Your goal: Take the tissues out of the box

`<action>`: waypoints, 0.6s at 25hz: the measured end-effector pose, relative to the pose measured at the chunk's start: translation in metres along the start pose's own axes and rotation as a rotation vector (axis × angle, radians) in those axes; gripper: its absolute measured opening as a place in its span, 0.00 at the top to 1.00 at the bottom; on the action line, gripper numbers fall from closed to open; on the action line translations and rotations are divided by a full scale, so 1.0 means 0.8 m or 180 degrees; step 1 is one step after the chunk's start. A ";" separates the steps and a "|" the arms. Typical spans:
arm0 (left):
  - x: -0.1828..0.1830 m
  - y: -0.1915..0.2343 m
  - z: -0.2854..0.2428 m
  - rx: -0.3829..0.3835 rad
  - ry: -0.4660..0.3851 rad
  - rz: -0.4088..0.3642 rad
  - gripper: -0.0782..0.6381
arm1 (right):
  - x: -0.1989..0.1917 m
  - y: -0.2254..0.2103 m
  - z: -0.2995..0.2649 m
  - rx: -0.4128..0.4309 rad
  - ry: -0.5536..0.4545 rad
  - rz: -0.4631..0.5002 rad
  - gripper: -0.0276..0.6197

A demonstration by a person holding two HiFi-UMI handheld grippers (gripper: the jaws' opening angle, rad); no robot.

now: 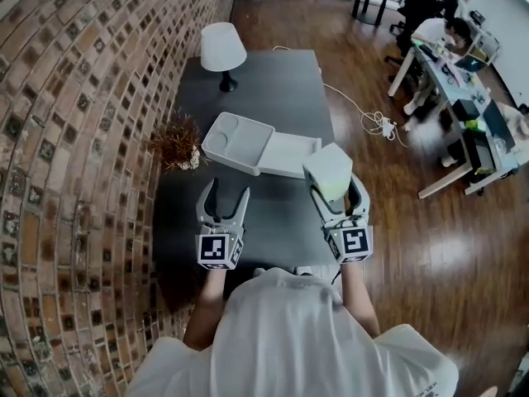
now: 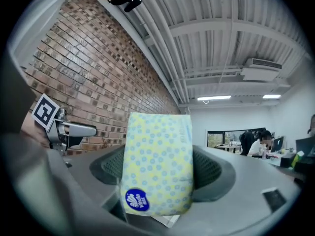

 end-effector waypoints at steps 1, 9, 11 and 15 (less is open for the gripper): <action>0.001 0.000 -0.001 0.0008 0.0005 0.0002 0.47 | -0.001 -0.001 -0.001 -0.0003 0.0002 -0.0010 0.34; 0.003 0.004 -0.008 0.0069 0.0041 -0.0003 0.47 | 0.002 -0.003 -0.003 -0.0010 -0.0051 -0.0018 0.34; 0.003 0.001 -0.010 0.0054 0.0036 -0.0003 0.47 | 0.003 -0.003 -0.004 -0.0002 -0.0059 0.0001 0.34; 0.003 -0.001 -0.016 0.0055 0.0020 -0.0005 0.47 | 0.007 -0.004 -0.006 0.0006 -0.0068 0.0019 0.34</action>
Point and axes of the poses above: the fingertips, and each gripper's own axes: z backward along the fingers, y to its left, x out of its top, the point moved 7 cm from there along z, backward along the fingers, and after that the axes turned 6 degrees about -x, right-handed, at the moved point
